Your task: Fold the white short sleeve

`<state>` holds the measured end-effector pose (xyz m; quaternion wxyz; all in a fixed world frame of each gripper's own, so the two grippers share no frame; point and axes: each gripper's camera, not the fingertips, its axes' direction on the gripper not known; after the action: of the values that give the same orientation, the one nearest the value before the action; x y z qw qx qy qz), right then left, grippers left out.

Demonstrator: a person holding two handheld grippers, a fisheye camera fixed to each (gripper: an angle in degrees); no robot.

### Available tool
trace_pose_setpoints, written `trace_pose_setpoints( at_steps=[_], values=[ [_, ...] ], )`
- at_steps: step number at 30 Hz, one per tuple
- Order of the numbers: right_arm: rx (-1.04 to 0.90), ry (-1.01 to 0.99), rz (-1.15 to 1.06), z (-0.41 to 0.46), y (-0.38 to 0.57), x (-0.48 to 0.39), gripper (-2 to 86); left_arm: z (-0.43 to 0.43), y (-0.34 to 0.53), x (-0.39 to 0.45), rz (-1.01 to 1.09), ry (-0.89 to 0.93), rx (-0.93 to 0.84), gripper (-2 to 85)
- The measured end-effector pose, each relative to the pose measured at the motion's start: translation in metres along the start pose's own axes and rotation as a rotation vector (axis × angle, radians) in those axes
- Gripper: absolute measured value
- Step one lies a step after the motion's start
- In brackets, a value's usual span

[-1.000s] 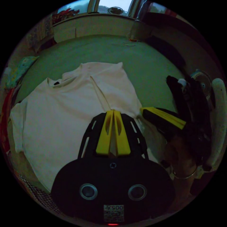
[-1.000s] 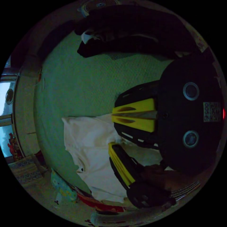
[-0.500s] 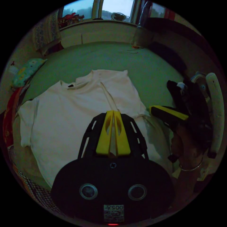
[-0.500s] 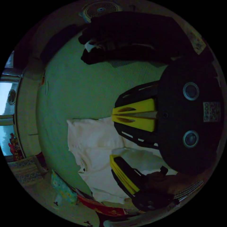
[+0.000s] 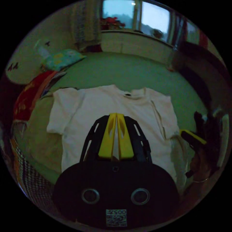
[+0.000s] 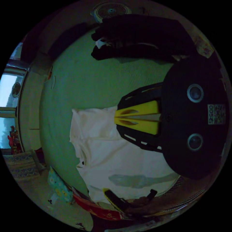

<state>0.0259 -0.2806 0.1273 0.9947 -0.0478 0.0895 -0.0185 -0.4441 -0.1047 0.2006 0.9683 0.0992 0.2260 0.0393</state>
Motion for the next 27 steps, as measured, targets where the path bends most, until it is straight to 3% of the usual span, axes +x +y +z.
trace_pose_setpoints(
  at_steps=[6, 8, 12, 17, 23, 27],
  values=[
    [0.029, 0.108, -0.009, 0.005, 0.009, -0.026, -1.0, -0.076, -0.002, -0.155, -0.351, -0.118, 0.128, 2.1],
    [0.008, 0.117, 0.012, 0.007, 0.009, -0.033, -1.0, -0.097, -0.001, -0.209, -0.44, -0.052, 0.131, 8.8],
    [0.017, 0.084, 0.028, 0.008, 0.011, -0.049, -1.0, -0.11, -0.008, -0.268, -0.455, 0.096, 0.074, 12.7],
    [0.022, 0.125, 0.024, 0.011, 0.016, -0.068, -1.0, -0.124, -0.031, -0.308, -0.355, 0.006, -0.015, 12.0],
    [0.028, 0.105, -0.001, 0.013, 0.02, -0.089, -1.1, -0.155, -0.043, -0.361, -0.366, -0.082, 0.002, 13.2],
    [0.027, 0.149, -0.018, 0.017, 0.024, -0.1, -1.2, -0.161, -0.052, -0.389, -0.368, -0.016, -0.023, 11.5]
  ],
)
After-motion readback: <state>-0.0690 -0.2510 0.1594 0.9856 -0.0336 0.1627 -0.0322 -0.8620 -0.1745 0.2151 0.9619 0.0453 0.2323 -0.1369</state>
